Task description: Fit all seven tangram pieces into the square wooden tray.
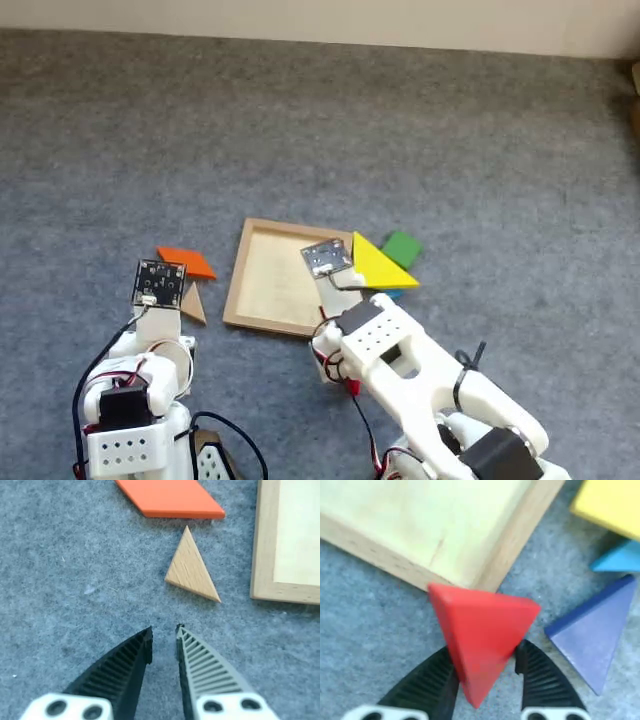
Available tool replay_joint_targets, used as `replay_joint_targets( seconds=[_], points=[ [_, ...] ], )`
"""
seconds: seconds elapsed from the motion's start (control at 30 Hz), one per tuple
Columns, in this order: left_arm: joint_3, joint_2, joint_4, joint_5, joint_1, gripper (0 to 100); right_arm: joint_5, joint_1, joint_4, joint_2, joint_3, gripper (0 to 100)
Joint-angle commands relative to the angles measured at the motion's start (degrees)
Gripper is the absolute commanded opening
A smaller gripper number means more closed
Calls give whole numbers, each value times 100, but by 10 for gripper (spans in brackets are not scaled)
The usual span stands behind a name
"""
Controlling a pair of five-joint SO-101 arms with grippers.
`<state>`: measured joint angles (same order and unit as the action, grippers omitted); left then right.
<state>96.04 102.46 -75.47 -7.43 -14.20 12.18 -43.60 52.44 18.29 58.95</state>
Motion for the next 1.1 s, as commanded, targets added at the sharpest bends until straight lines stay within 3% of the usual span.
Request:
replay_joint_targets(
  seconds=[0.0,0.13,0.33,0.7,1.07],
  points=[
    [110,163,-18,18,-48,91,-97,66,-110,-84,-462,64],
    [110,163,-18,18,-48,91,-519,251,-101,-84,-576,6],
    [110,163,-18,18,-48,91,-853,576,22,92,-576,4],
    [110,163,-18,18,-48,91,-1143,760,945,2369,-1112,4],
    [110,171,-18,18,-57,91,-1213,400,734,971,-2624,4]
  ],
)
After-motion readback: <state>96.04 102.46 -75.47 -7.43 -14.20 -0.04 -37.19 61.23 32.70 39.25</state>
